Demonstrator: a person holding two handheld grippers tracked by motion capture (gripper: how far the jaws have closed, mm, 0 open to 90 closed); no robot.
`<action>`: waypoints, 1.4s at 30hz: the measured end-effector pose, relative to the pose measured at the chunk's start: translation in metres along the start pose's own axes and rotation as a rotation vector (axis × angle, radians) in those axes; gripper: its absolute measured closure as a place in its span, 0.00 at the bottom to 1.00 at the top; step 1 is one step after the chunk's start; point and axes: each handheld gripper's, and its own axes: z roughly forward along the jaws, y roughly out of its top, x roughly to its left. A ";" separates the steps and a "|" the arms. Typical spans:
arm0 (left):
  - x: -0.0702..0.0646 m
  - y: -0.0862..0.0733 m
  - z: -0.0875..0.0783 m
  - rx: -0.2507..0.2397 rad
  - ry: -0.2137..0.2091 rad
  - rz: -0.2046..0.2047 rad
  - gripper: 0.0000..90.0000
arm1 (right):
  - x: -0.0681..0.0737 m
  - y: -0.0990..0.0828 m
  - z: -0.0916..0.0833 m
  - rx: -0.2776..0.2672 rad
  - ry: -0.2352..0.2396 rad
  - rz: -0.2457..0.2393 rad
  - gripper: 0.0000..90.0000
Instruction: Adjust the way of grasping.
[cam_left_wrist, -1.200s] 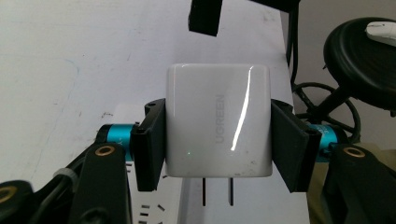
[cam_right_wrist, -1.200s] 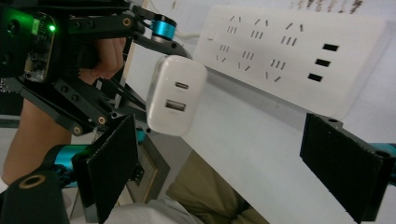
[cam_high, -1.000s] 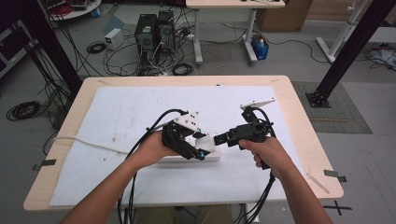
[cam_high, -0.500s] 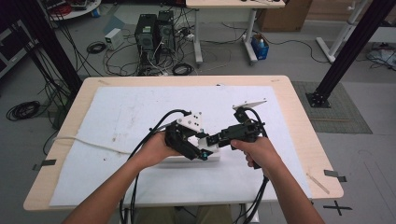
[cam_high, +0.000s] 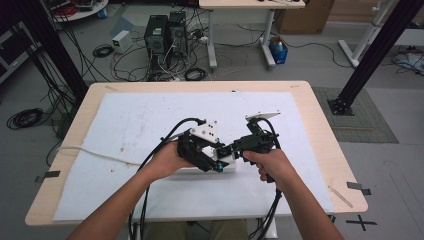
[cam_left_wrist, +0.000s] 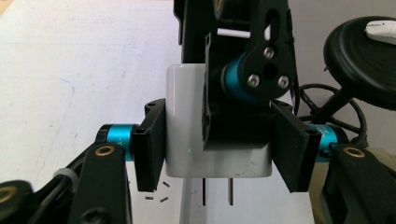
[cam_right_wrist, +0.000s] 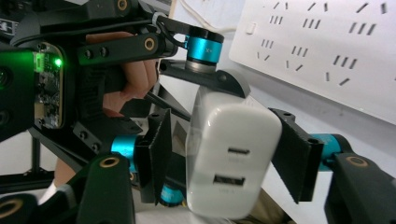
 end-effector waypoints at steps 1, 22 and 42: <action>0.000 0.000 0.000 -0.001 0.000 -0.003 0.47 | 0.000 0.000 0.001 0.001 0.005 0.009 0.49; -0.001 -0.002 0.003 0.045 0.058 -0.008 0.38 | -0.006 -0.001 0.002 -0.020 -0.033 0.015 0.69; 0.027 -0.058 -0.067 0.202 0.180 -0.223 0.21 | 0.011 0.000 -0.032 -0.020 -0.415 -0.361 0.69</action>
